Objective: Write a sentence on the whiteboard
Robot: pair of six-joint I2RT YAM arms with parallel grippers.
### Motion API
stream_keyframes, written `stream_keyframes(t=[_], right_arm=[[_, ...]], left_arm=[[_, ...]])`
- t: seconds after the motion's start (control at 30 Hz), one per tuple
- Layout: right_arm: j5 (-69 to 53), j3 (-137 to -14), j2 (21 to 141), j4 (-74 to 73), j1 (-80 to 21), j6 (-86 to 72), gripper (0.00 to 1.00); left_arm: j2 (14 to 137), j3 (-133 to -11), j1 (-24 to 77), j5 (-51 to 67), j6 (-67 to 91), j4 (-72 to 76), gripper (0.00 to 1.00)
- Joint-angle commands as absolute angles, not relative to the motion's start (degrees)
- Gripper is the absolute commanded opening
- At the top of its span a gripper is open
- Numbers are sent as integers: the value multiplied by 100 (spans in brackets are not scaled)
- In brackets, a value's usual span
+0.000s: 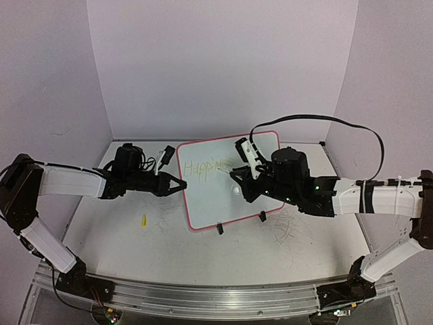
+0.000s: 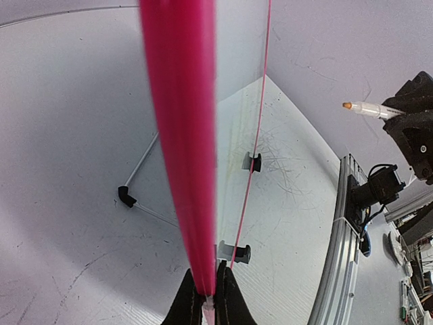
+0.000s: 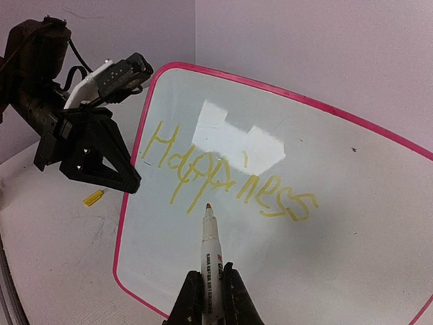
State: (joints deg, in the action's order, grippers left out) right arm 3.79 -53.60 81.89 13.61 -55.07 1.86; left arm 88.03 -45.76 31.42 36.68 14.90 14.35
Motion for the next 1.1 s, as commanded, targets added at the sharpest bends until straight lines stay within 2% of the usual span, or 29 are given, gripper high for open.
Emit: stream_keyframes(t=[0.0,0.2,0.4,0.73,1.07], right_arm=[[882,-5371,8030,1480,-5531,258,0],[1179,-5080,7623,1554,-5256,158,0],[586,-4860,7264,1685,-4351,-168,0],[56,-5319,7977,1798,-4178,-130,0],[136,-5415,8251,1968,-4184,-141,0]], left_arm=[[8704,-4806,3155,3032,1138,1292,0],[8759,-4824,3164,3027,1123,1275,0],[8746,-4820,3165,3011,1047,1249,0],[8743,-4831,3198,2927,976,1213,0],[8806,-4863,3220,2948,961,1187,0]])
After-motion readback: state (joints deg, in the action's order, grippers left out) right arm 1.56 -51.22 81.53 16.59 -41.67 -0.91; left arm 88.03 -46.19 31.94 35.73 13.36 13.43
